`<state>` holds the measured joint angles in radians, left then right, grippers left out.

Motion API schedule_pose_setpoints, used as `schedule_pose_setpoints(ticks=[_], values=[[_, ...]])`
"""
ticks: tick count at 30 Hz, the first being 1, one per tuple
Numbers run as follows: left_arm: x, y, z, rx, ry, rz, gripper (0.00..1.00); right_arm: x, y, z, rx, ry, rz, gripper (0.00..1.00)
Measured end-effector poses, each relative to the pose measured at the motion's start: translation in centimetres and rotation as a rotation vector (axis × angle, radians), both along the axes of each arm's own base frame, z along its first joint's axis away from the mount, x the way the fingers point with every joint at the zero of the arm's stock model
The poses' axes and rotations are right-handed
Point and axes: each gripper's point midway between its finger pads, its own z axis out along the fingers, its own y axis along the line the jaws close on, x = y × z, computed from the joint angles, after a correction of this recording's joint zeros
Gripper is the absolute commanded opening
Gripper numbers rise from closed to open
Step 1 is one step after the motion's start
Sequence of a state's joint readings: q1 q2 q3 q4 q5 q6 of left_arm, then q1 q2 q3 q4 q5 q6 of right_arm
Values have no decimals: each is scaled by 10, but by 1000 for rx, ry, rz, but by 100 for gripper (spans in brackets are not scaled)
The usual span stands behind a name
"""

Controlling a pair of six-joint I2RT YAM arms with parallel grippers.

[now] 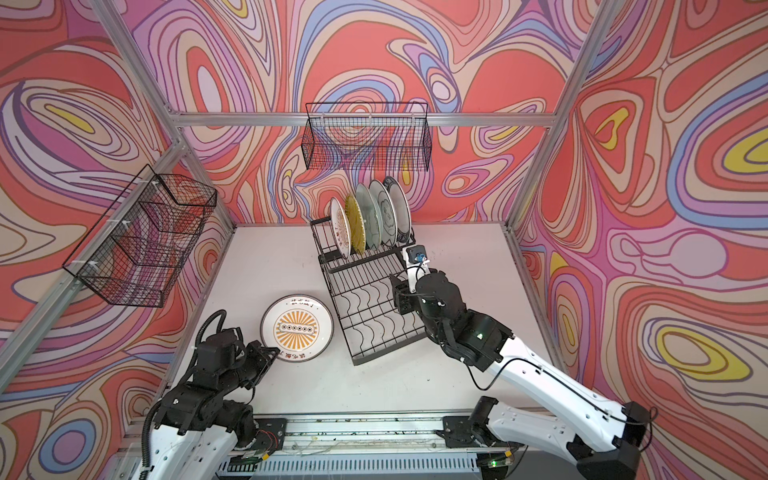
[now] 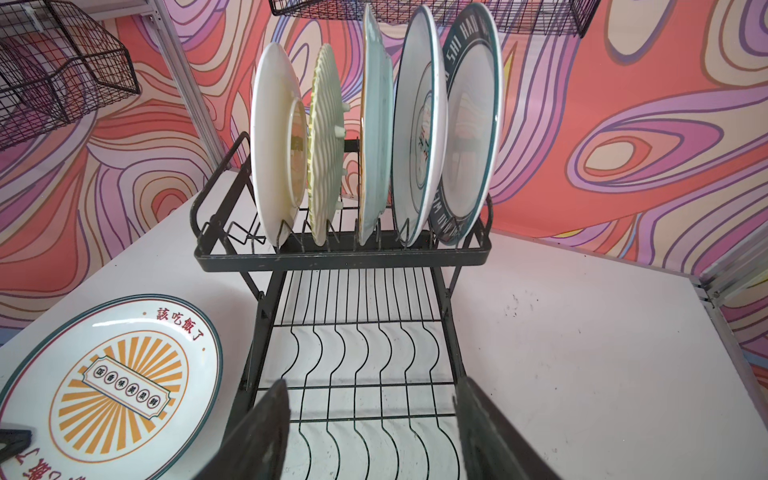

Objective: Load the plates into the dish rack
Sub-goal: 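Lift the upright sunburst plate with the left gripper toward the rack, then grasp the plate's far rim with the right gripper while the left holds it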

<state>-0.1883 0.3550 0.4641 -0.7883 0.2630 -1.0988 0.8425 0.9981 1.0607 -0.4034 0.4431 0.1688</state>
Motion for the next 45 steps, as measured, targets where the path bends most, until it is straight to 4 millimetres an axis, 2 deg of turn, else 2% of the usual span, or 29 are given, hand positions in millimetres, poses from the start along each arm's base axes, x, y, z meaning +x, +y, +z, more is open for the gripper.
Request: schedule_pose_setpoints(ticks=[5, 10, 19, 27, 38, 45], values=[[-2, -15, -1, -36, 23, -87, 0, 7, -6, 0, 37, 22, -9, 65], [3, -32, 10, -97, -15, -173, 0, 15, -5, -9, 83, 78, 13, 65], [12, -63, 27, -162, -84, -328, 0, 12, 25, -36, 194, 222, 157, 64], [19, -102, 27, -178, -107, -490, 0, -7, 50, -81, 295, 409, 266, 63], [35, -120, 37, -252, -215, -529, 0, -22, 52, -114, 346, 550, 285, 58], [39, -124, 44, -278, -254, -536, 0, -25, 57, -119, 371, 584, 305, 45]])
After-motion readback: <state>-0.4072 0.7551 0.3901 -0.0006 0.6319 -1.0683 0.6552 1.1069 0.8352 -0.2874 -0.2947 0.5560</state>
